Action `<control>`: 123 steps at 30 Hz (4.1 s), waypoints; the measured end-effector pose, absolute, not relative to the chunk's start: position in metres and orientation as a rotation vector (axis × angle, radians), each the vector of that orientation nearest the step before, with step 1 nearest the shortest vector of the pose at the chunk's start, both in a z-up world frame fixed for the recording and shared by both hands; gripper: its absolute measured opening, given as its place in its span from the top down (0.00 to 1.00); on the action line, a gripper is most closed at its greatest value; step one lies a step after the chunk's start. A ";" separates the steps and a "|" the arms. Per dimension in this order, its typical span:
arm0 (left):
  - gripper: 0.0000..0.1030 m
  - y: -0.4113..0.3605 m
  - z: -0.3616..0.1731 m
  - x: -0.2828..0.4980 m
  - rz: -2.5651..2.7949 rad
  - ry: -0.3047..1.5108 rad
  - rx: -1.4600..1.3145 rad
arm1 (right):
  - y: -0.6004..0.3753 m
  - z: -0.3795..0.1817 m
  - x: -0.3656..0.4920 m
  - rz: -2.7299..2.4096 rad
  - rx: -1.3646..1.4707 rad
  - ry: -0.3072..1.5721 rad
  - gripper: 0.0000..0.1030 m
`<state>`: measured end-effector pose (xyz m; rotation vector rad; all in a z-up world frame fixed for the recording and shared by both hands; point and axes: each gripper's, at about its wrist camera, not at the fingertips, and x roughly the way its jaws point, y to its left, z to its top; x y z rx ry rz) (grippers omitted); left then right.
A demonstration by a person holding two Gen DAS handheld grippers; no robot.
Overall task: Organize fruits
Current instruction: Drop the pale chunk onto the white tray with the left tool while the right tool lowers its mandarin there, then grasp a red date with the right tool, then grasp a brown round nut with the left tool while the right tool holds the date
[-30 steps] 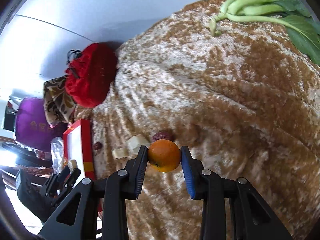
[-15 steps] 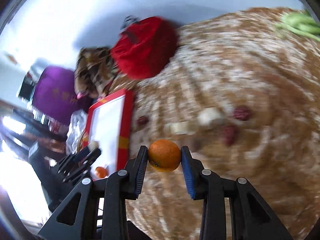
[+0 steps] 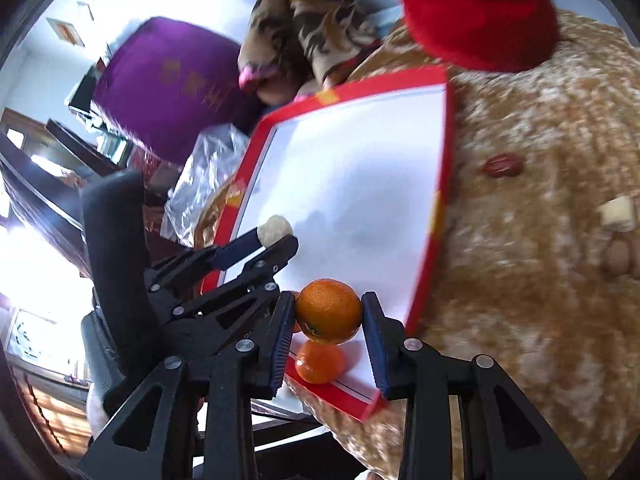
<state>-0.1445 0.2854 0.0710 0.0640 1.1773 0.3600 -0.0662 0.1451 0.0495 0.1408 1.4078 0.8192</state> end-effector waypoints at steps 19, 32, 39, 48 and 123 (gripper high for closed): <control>0.72 0.299 0.063 -0.151 0.452 1.227 0.112 | 0.169 0.033 -0.078 0.779 0.028 1.411 0.64; 0.56 0.208 0.125 -0.128 0.297 0.943 0.166 | -0.002 0.121 -0.010 0.623 0.138 1.275 0.63; 0.56 0.122 0.094 -0.100 0.105 1.003 0.228 | -0.088 0.090 0.036 0.481 0.341 1.367 0.63; 0.56 0.078 0.069 -0.068 -0.012 1.066 0.268 | -0.089 0.054 0.048 0.445 0.325 1.465 0.64; 0.82 0.171 0.098 -0.077 -0.004 1.047 0.032 | -0.124 0.067 0.056 0.411 0.432 1.432 0.83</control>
